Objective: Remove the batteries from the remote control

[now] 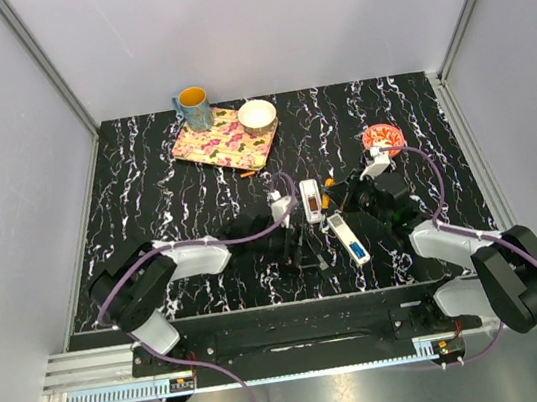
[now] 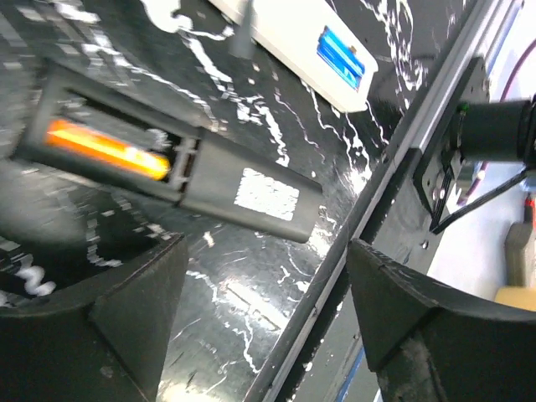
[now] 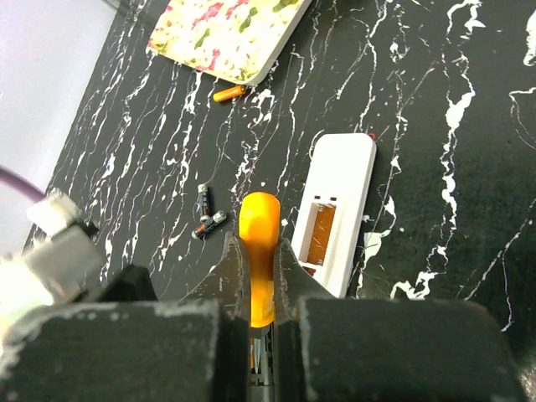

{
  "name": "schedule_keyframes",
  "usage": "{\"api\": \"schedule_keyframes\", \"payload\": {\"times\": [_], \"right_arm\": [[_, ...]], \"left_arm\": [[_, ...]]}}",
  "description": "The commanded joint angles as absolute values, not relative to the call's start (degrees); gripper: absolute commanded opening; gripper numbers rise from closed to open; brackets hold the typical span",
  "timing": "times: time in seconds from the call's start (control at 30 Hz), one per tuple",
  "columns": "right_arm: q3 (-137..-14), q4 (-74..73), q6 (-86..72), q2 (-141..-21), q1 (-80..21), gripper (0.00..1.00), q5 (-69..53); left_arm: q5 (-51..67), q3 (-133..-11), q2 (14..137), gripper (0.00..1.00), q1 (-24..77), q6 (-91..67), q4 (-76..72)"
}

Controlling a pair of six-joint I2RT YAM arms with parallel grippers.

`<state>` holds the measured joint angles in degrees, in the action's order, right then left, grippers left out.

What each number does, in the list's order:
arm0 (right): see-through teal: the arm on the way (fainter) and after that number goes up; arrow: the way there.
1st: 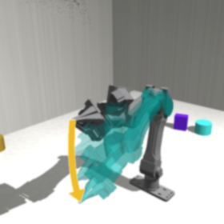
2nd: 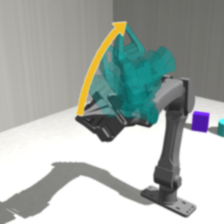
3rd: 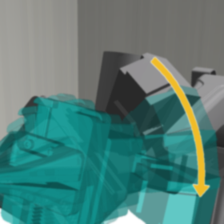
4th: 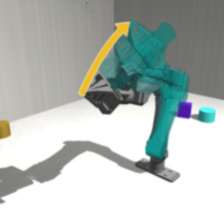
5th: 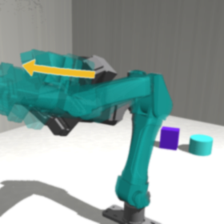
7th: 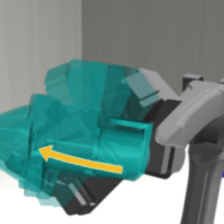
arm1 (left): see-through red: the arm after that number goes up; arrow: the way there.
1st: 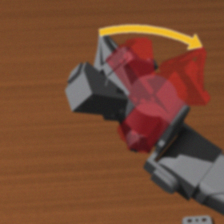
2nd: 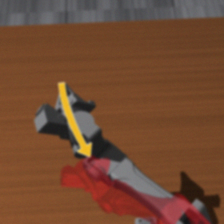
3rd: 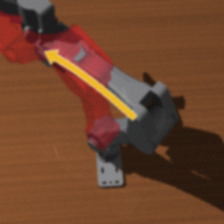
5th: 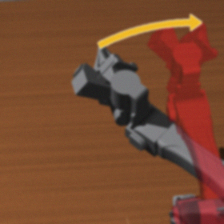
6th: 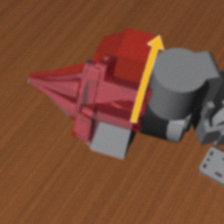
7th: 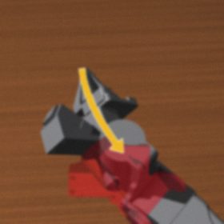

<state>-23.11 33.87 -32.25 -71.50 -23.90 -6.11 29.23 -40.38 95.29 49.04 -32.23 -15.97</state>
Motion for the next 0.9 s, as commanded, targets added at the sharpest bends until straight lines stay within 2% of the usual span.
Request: {"api": "schedule_keyframes", "payload": {"times": [0.0,0.07,0.27,0.37,0.87], "right_arm": [[-21.88,43.76,-29.53,-72.33,-24.17,0.00,-11.68],[-22.14,46.91,-29.62,-74.60,-24.26,0.00,-12.74],[-24.43,51.59,-30.06,-80.93,-26.63,0.00,-12.48],[-25.49,52.20,-30.32,-83.48,-27.68,0.00,-11.17],[-25.49,52.21,-30.59,-88.24,-29.62,0.00,-7.82]], "left_arm": [[28.39,-37.71,89.39,0.76,44.05,-34.36,-19.95],[28.83,-37.44,88.86,0.64,42.64,-34.98,-20.30],[27.69,-38.14,92.45,0.48,39.56,-38.66,-20.21],[27.68,-38.50,94.65,0.43,38.41,-40.34,-20.65],[28.30,-40.52,102.83,0.38,38.32,-42.36,-23.55]]}}
